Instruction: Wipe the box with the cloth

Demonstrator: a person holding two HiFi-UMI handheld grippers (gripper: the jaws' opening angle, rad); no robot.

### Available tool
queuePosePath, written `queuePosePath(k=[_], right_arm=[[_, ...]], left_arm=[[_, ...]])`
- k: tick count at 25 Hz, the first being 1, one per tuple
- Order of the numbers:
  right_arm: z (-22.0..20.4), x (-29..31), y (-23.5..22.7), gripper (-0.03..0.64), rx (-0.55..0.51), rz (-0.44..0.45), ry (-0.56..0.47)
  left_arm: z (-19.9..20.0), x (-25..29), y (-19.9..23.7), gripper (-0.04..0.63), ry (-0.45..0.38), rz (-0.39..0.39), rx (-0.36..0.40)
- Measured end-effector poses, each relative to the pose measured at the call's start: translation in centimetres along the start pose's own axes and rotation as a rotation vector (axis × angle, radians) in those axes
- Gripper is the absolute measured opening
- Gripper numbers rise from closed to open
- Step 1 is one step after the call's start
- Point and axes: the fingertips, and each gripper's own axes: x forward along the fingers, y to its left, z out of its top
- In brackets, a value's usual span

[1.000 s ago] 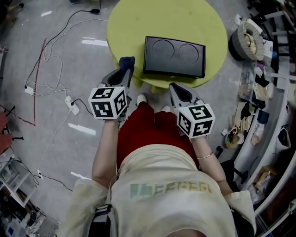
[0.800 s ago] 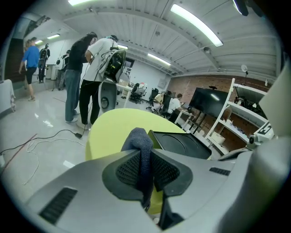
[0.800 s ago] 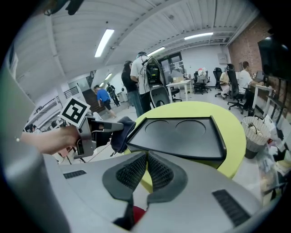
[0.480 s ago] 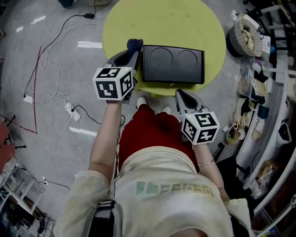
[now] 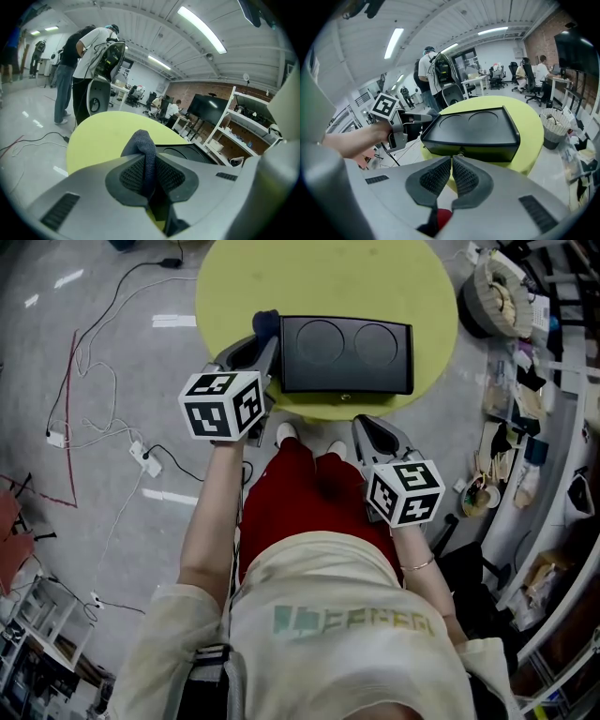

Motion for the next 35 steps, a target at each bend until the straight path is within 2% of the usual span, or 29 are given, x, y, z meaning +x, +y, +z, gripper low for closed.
queuePosePath(k=[7,18,24,29,35], right_arm=[[-1.3,-1.1,0.0,0.038,-0.019,0.032,-0.001],[-4.0,-5.2,-0.9,0.038,-0.069,0.087,-0.017],[-5.3,-8.0,-2.6,0.038,-0.086,0.111,-0.04],[-6.1,-10.1,-4.0,0.038,-0.09,0.119,-0.062],[-6.9,-12.6,-7.4,0.038,-0.063,0.097,-0.094]], left_arm=[[-2.0,-1.8,-2.0,0.063,0.01,-0.007,-0.035],[-6.6,-6.4,-5.4,0.063,0.001,0.088,-0.057],[-9.2,-8.0,-8.9,0.063,-0.007,0.121,-0.076],[-10.9,-7.6,-13.9,0.063,0.015,0.077,-0.056],[-12.5,-3.9,-22.3,0.063,0.077,-0.05,0.024]])
